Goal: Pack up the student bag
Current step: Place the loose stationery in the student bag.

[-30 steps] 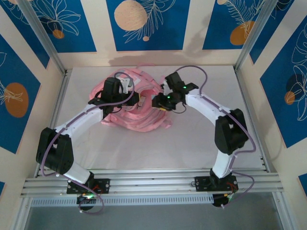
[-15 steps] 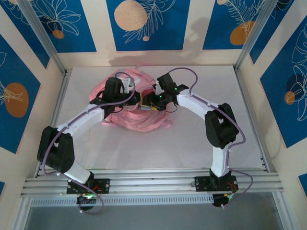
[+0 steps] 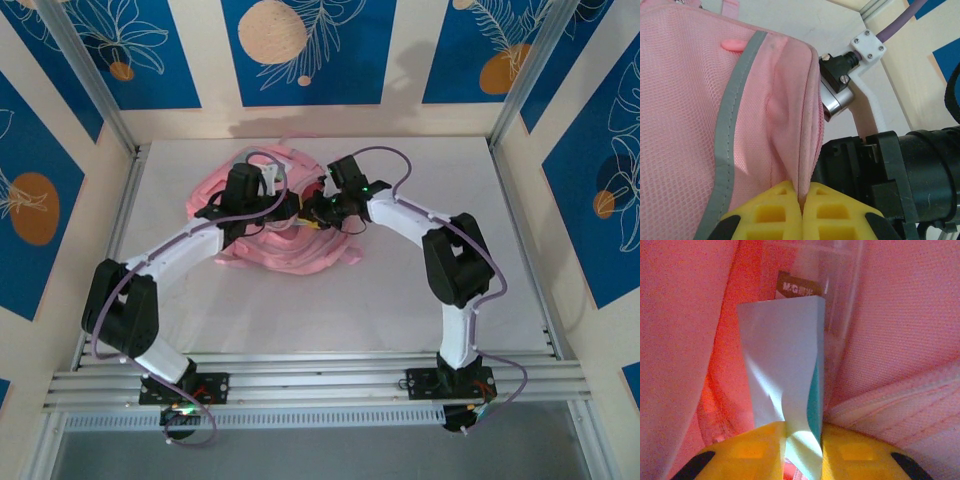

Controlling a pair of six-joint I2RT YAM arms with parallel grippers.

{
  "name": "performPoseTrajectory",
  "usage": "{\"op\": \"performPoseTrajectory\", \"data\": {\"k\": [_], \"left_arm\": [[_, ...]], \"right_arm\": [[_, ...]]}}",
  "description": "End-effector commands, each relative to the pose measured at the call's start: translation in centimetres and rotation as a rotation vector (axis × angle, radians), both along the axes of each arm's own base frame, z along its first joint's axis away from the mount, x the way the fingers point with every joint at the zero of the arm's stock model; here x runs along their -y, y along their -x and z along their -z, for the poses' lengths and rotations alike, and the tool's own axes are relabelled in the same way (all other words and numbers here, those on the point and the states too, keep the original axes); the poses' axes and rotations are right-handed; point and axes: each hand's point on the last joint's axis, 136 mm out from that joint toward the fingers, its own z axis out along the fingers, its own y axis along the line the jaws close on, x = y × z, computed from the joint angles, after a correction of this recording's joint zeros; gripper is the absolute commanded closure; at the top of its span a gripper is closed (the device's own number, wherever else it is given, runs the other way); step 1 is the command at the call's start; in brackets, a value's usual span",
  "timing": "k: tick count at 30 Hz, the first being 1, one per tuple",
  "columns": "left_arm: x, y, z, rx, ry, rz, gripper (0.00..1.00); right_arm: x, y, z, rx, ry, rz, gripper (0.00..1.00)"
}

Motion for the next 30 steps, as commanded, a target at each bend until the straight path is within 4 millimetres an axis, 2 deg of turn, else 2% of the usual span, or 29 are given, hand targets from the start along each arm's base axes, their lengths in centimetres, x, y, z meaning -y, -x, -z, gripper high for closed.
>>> {"op": "performPoseTrajectory", "data": {"k": [1, 2, 4, 6, 8, 10, 15, 17, 19, 25, 28, 30], "left_arm": [[4.8, 2.2, -5.1, 0.087, 0.165, 0.169, 1.0], [4.9, 2.1, -5.1, 0.088, 0.166, 0.171, 1.0], [5.0, 1.9, -5.2, 0.094, 0.162, 0.172, 1.0], [5.0, 1.8, -5.2, 0.1, 0.153, 0.173, 1.0], [5.0, 1.6, -5.3, 0.109, 0.143, 0.174, 1.0], [5.0, 1.5, -5.5, 0.116, 0.14, 0.172, 1.0], [5.0, 1.5, -5.6, 0.109, 0.147, 0.169, 1.0], [5.0, 1.5, -5.4, 0.104, 0.146, 0.167, 1.0], [5.0, 1.5, -5.3, 0.097, 0.149, 0.163, 1.0], [5.7, 1.4, -5.0, 0.074, 0.182, 0.175, 1.0], [5.8, 1.4, -4.8, 0.07, 0.182, 0.177, 1.0], [5.8, 1.4, -4.6, 0.066, 0.18, 0.178, 1.0]], "right_arm": [[-2.4, -0.6, -1.5, 0.045, -0.074, -0.056, 0.64], [-2.0, -0.5, -1.5, 0.041, -0.063, -0.054, 0.56], [-0.9, -0.3, -1.3, 0.034, -0.04, -0.047, 0.47], [0.3, -0.1, -1.4, 0.044, -0.015, -0.036, 0.42], [1.6, 0.0, -1.5, 0.059, 0.015, -0.019, 0.42], [2.5, 0.0, -1.4, 0.066, 0.033, -0.005, 0.44], [3.1, -0.2, -1.7, 0.089, 0.062, -0.007, 0.56], [3.0, -0.2, -2.1, 0.113, 0.089, -0.013, 0.64], [2.4, -0.1, -2.8, 0.133, 0.084, -0.028, 0.67], [-0.6, 0.3, -4.7, 0.127, -0.047, -0.107, 0.67], [-0.4, 0.3, -4.7, 0.116, -0.087, -0.115, 0.67], [0.2, 0.3, -4.6, 0.114, -0.093, -0.114, 0.63]]}}
